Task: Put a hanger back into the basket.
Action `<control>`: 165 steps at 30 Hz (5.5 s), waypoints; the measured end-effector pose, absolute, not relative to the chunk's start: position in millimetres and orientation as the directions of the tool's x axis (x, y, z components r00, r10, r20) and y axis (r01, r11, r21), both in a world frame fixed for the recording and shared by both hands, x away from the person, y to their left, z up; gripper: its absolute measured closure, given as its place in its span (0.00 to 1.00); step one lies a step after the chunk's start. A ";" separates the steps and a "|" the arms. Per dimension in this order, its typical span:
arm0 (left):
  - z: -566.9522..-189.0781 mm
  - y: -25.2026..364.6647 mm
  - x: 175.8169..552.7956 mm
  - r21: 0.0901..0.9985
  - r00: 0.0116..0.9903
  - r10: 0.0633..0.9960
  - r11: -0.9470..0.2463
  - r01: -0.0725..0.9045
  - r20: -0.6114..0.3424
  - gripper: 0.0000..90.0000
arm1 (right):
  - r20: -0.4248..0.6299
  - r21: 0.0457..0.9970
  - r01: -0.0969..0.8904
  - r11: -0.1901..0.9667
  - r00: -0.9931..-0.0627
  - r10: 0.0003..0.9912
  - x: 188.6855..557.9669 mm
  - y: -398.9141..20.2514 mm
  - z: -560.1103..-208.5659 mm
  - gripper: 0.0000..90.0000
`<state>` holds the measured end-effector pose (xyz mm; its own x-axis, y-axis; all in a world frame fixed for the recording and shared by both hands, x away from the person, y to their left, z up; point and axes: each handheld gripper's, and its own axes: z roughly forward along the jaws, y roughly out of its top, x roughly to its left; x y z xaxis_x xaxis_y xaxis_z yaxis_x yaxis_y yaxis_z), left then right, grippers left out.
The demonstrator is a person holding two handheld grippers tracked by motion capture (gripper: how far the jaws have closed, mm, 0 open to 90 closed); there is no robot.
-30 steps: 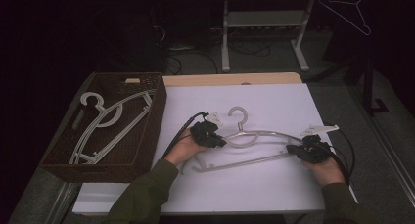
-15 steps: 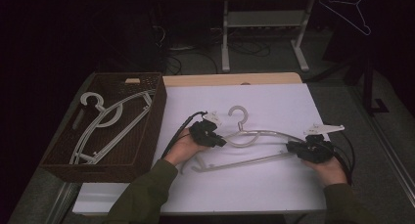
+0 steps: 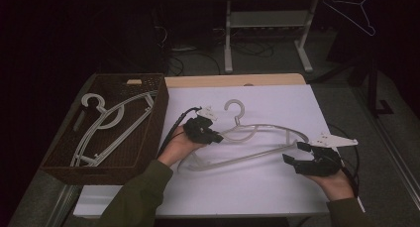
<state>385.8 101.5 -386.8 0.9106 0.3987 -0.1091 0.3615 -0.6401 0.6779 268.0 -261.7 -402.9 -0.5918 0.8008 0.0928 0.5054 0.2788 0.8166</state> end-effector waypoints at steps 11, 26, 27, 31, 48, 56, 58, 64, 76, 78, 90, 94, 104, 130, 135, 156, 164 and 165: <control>-347.3 123.1 386.0 0.691 0.889 0.452 -0.618 0.375 -0.079 0.91 | 0.093 0.820 0.504 0.271 -0.585 0.806 267.0 -264.6 -405.4 0.28; -296.2 172.1 383.4 0.719 0.850 0.524 -0.572 0.395 -0.051 0.91 | 0.082 0.821 0.504 0.267 -0.568 0.819 269.8 -261.9 -407.3 0.09; -293.2 175.8 382.9 0.722 0.846 0.531 -0.568 0.396 -0.047 0.91 | 0.081 0.822 0.502 0.269 -0.570 0.817 270.0 -261.9 -407.4 0.07; -283.1 192.2 382.4 0.727 0.830 0.556 -0.557 0.402 -0.033 0.91 | 0.079 0.830 0.494 0.260 -0.564 0.822 269.5 -261.5 -406.0 0.07; -260.1 273.2 378.5 0.759 0.746 0.666 -0.477 0.444 -0.018 0.91 | 0.069 0.830 0.487 0.272 -0.573 0.817 270.2 -259.9 -408.9 0.07; -255.2 311.1 374.5 0.768 0.695 0.719 -0.441 0.464 -0.006 0.91 | 0.068 0.832 0.485 0.268 -0.569 0.819 270.5 -260.2 -409.7 0.07; -254.9 315.9 374.0 0.767 0.687 0.727 -0.439 0.468 -0.004 0.91 | 0.068 0.833 0.484 0.267 -0.568 0.820 270.5 -260.4 -409.7 0.07; -254.7 349.0 371.7 0.769 0.634 0.773 -0.408 0.492 0.005 0.91 | 0.070 0.831 0.490 0.265 -0.563 0.823 270.6 -260.6 -410.4 0.07; -263.2 410.5 365.5 0.756 0.523 0.852 -0.360 0.546 0.028 0.91 | 0.069 0.827 0.496 0.265 -0.557 0.827 271.3 -260.2 -412.0 0.07; -264.4 419.2 364.8 0.757 0.504 0.863 -0.345 0.554 0.025 0.91 | 0.070 0.827 0.498 0.263 -0.554 0.830 271.3 -260.4 -411.9 0.07; -277.9 454.1 364.8 0.716 0.432 0.900 -0.342 0.609 0.062 0.91 | 0.067 0.825 0.499 0.264 -0.551 0.832 272.3 -262.5 -412.9 0.07; -284.6 459.1 367.0 0.706 0.417 0.906 -0.339 0.622 0.068 0.91 | 0.069 0.822 0.504 0.264 -0.548 0.834 272.4 -262.3 -413.6 0.07; -303.7 456.8 376.2 0.647 0.431 0.897 -0.387 0.657 0.099 0.91 | 0.070 0.824 0.504 0.260 -0.544 0.836 272.5 -263.2 -413.7 0.07; -338.2 450.9 382.5 0.615 0.422 0.905 -0.364 0.699 0.056 0.68 | 0.065 0.826 0.501 0.260 -0.542 0.838 271.8 -263.9 -413.2 0.07; -333.0 447.9 381.1 0.657 0.431 0.902 -0.344 0.671 0.032 0.53 | 0.064 0.826 0.499 0.262 -0.546 0.835 271.9 -263.6 -412.9 0.07; -316.8 380.4 379.5 0.798 0.570 0.810 -0.248 0.549 -0.141 0.28 | 0.079 0.853 0.462 0.244 -0.577 0.813 278.0 -258.7 -400.2 0.07; -316.1 344.1 373.3 0.837 0.628 0.760 -0.229 0.497 -0.165 0.21 | 0.103 0.877 0.432 0.211 -0.598 0.795 284.4 -254.7 -385.7 0.07; -315.8 339.7 372.4 0.839 0.635 0.755 -0.233 0.492 -0.163 0.21 | 0.107 0.879 0.431 0.207 -0.599 0.794 284.9 -254.3 -383.9 0.07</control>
<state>372.4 339.7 -315.8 0.6354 0.7549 -0.1625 0.4918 -0.2333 0.8389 284.9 -254.3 -383.9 -0.5987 0.7939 0.1066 0.4305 0.2067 0.8786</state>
